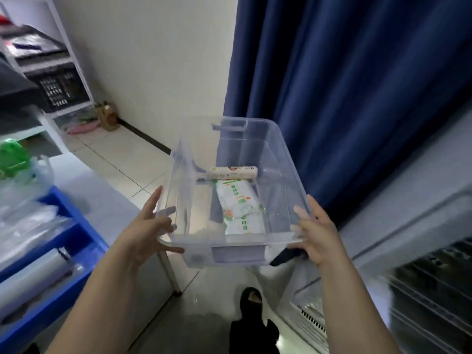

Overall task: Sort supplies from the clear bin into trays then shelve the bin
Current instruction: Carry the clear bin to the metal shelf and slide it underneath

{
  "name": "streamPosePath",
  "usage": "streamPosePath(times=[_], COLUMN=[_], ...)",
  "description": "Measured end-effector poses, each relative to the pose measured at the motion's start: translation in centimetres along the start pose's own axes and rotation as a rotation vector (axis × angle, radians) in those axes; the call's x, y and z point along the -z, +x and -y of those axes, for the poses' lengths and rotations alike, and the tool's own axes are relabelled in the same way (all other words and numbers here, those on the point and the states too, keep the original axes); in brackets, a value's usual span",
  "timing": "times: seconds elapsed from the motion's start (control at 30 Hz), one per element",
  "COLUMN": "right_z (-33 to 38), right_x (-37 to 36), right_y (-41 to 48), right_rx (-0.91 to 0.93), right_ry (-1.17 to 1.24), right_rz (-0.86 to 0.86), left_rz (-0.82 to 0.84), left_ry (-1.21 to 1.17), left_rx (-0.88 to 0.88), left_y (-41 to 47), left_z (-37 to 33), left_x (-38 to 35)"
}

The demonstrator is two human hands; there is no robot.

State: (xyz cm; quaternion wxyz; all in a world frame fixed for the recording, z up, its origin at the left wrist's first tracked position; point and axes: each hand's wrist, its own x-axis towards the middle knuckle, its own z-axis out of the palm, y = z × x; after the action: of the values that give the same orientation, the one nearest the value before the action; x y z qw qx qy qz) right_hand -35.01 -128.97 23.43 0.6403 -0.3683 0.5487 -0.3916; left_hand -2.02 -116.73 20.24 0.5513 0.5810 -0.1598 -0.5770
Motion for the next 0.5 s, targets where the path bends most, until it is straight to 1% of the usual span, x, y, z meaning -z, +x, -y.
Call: streamPosePath(times=[0.2, 0.3, 0.4, 0.5], right_z=[6.9, 10.0, 11.8, 12.4], right_x=[-9.5, -14.6, -19.9, -26.6], right_y=[17.3, 24.5, 30.8, 36.4], right_rx=[0.025, 0.002, -0.038, -0.052], right_ry=[-0.107, -0.131, -0.156, -0.196], right_rz=[0.198, 0.344, 0.452, 0.564], left_rz=[-0.230, -0.343, -0.473, -0.577], left_ry=[-0.085, -0.169, -0.187, -0.244], left_rx=[-0.122, -0.163, -0.201, -0.243], left_y=[10.9, 15.0, 18.4, 22.2], left_z=[-6.8, -10.0, -12.4, -14.4], left_x=[-0.3, -0.3, 0.5, 3.2])
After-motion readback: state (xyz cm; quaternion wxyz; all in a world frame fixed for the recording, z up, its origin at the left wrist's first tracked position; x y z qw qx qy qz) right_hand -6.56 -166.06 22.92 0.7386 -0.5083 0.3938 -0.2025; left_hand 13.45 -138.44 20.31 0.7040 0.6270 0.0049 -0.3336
